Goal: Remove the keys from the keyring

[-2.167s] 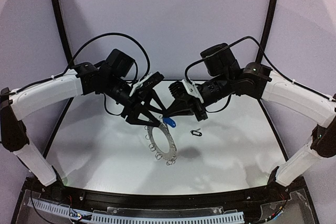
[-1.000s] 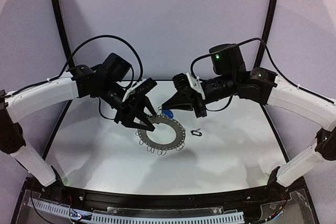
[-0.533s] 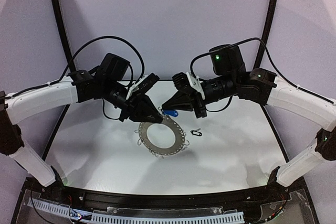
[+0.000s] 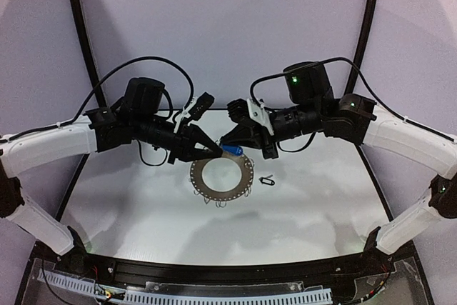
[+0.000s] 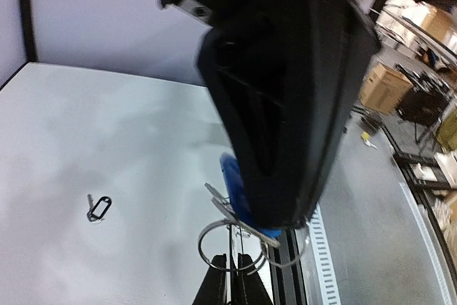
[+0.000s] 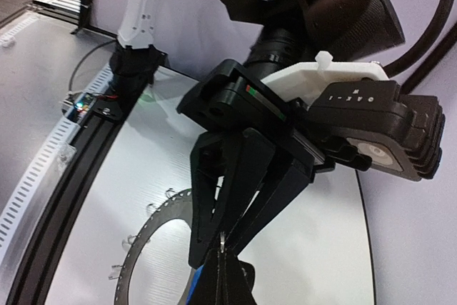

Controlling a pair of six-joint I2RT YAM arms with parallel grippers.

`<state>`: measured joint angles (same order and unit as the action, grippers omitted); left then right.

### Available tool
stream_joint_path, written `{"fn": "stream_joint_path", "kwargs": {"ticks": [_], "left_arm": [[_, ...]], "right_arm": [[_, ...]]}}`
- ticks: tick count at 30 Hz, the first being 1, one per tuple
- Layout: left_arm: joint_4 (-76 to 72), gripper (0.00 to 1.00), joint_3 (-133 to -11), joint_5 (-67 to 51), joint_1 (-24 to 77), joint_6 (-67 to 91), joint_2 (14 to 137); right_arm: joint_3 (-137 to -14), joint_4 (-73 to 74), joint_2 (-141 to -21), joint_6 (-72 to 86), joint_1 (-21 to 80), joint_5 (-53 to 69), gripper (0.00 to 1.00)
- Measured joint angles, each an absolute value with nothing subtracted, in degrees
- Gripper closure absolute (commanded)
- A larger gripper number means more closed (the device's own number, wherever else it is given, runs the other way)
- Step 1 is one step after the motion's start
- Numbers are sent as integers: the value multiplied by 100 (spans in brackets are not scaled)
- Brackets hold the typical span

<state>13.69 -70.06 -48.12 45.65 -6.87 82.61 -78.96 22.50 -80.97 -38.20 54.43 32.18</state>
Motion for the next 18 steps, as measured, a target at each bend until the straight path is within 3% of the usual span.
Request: {"fn": "stream_joint_path", "kwargs": {"ticks": [18], "left_arm": [[1000,99,-6818,-3586,4510,440,8246]], "right_arm": [[-6768,635,-7948,-3267,6036,432,100]]}}
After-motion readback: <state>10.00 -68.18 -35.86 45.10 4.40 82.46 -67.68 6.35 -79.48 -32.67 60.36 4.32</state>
